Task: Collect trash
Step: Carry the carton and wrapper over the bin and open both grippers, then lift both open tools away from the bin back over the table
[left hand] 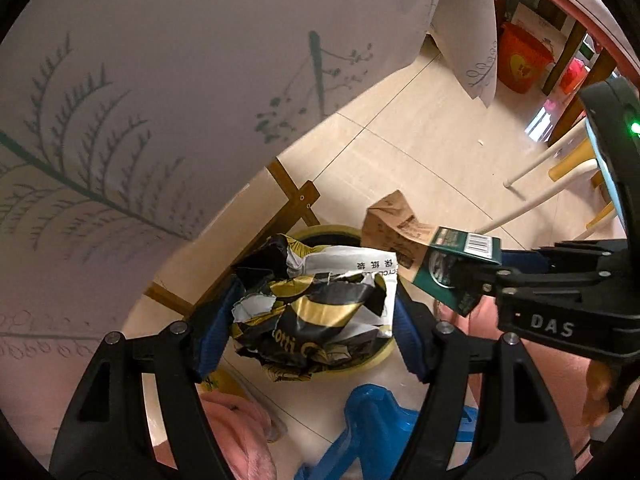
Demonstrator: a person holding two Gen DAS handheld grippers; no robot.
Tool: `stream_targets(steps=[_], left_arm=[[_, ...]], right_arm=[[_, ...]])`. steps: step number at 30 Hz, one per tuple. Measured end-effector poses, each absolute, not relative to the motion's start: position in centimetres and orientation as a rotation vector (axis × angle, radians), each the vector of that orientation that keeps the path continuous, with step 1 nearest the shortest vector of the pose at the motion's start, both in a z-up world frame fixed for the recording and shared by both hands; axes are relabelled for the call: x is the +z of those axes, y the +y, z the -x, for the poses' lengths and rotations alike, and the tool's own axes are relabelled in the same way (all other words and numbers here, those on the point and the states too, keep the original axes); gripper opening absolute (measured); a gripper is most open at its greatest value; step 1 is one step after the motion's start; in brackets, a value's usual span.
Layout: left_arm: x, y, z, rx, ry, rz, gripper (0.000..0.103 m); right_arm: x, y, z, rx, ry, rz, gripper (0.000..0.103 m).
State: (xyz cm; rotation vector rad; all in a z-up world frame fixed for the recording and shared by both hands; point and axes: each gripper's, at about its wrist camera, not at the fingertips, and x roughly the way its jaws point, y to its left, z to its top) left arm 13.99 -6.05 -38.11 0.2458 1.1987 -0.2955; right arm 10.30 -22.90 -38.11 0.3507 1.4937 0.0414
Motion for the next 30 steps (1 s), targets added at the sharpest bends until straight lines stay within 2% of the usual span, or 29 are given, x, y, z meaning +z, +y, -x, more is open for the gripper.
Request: stream_targets(steps=[4, 7, 11, 22, 30], left_arm=[[-38.2, -5.9, -13.6, -0.303, 1.199, -0.26, 0.07], [-38.6, -6.0, -13.7, -0.305, 1.215, -0.271, 0.076], [-38.5, -5.7, -13.9, -0.299, 1.209, -0.272, 0.081], [-38.3, -5.6, -14.7, -0.298, 1.222, -0.261, 0.083], [-36.0, -5.8, -14.1, -0.311, 1.245, -0.233, 0.083]], right_arm=[[-39.1, -22.2, -11.6, 0.056, 1.483, -0.366, 0.036], [-39.9, -22.1, -12.6, 0.073, 1.482, -0.396, 0.038], [-40.2, -21.8, -13.3, 0.079, 1.475, -0.41, 0.049], [-39.9, -22.1, -12.9, 0.092, 1.455, -0.412, 0.05], [-38.0, -22.9, -12.0, 0.076, 1.446, -0.413, 0.05]])
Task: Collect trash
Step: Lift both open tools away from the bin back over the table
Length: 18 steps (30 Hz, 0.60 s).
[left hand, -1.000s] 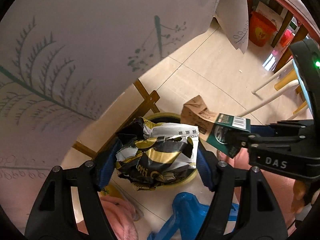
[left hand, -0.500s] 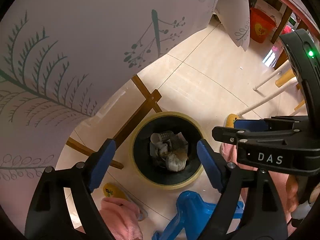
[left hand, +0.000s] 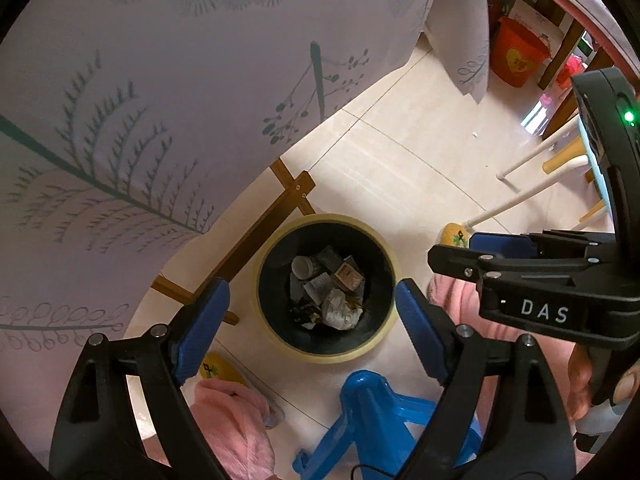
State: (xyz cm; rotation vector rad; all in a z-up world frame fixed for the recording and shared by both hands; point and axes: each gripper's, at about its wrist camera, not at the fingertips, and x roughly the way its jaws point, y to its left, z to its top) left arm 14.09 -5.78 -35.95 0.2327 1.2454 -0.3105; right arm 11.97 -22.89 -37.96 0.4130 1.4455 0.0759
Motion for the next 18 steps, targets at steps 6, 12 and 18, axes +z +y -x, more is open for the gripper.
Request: stream_targets(steps=[6, 12, 18], left_arm=[[-32.4, -5.8, -12.6, -0.325, 1.209, -0.212, 0.083], [-27.7, -4.3, -11.5, -0.311, 1.176, -0.161, 0.083], [-22.7, -2.6, -10.4, -0.281, 1.13, -0.119, 0.083]], right_arm=[[-34.6, -23.5, -10.7, 0.061, 1.401, -0.396, 0.05], [-30.1, -23.7, -9.2, 0.059, 1.349, -0.375, 0.05], [-25.7, -23.7, -8.1, 0.065, 1.29, -0.36, 0.05]])
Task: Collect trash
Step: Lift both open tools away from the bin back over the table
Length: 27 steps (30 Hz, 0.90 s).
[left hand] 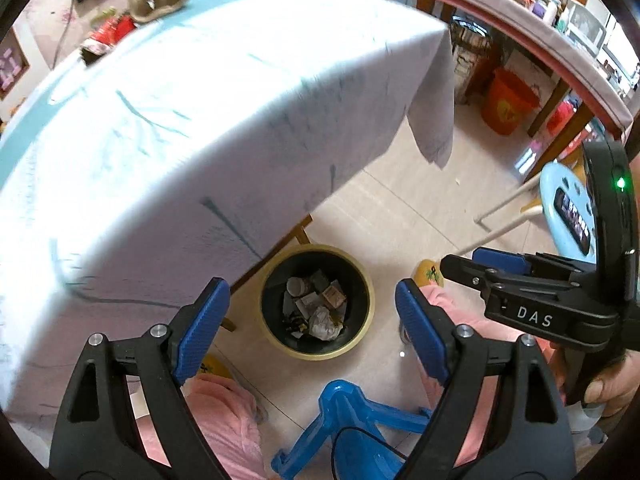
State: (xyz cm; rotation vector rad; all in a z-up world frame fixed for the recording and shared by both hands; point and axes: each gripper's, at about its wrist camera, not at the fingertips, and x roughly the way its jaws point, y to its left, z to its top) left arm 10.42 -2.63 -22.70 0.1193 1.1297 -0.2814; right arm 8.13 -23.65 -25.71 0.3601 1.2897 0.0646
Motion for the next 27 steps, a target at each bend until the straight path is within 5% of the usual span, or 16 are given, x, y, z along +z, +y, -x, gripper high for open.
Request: stream_targets(steps=[13, 27], left_arm=[[-13.8, 2.9, -10.5, -0.193, 1.053, -0.088, 0.083], [-4.7, 16.4, -23.8, -0.065, 0.985, 0.033, 0.083]], right_arm=[[-15.1, -19.3, -10.7, 0.177, 1.157, -0.264, 0.05], [-3.0, -11.7, -26.6, 0.339, 0.999, -0.106, 0.059]])
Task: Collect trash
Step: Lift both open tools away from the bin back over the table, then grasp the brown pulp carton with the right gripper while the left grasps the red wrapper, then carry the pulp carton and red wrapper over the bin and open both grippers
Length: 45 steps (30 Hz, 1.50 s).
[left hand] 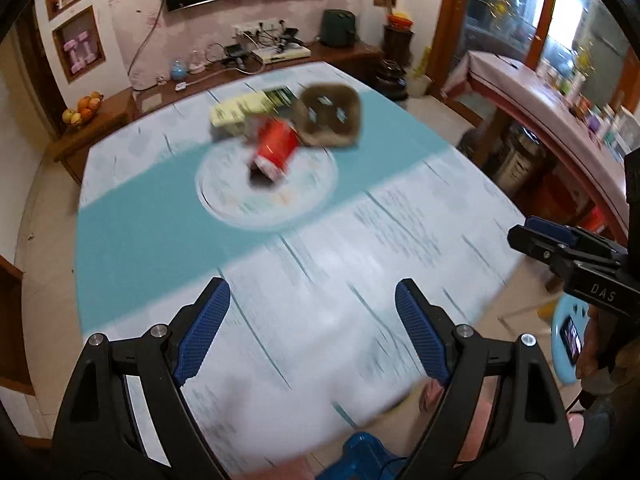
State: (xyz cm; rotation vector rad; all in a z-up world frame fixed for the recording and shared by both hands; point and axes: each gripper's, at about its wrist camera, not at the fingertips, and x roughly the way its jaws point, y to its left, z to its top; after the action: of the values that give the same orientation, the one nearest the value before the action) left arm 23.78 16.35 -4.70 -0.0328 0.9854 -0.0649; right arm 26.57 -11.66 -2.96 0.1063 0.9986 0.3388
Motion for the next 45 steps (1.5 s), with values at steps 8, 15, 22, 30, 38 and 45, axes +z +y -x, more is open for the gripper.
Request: stream_targets(steps=[8, 15, 22, 30, 38, 45], left_arm=[[-6.1, 20.9, -35.3, -0.028, 1.035, 0.034, 0.082], [-11.9, 21.4, -43.5, -0.023, 1.129, 0.047, 0.076], [-17.2, 20.9, -48.7, -0.005, 1.188, 0.056, 0.072], [-20.3, 20.7, -51.4, 0.001, 1.199, 0.097, 0.05], [-19.2, 19.9, -49.4, 0.013, 1.155, 0.105, 0.047], [-14.9, 18.7, -45.9, -0.007, 1.098, 0.109, 0.047]], right_arm=[[-3.1, -7.2, -40.3, 0.332, 0.995, -0.076, 0.059], [-8.1, -3.6, -51.1, 0.304, 1.041, -0.08, 0.059], [-14.2, -2.3, -56.6, 0.289, 1.1, -0.085, 0.059], [-18.7, -1.2, -58.6, 0.315, 1.102, -0.129, 0.029], [-19.1, -0.7, -56.9, 0.303, 1.083, -0.105, 0.011], [-15.7, -2.1, -52.9, 0.311, 1.045, -0.097, 0.011]])
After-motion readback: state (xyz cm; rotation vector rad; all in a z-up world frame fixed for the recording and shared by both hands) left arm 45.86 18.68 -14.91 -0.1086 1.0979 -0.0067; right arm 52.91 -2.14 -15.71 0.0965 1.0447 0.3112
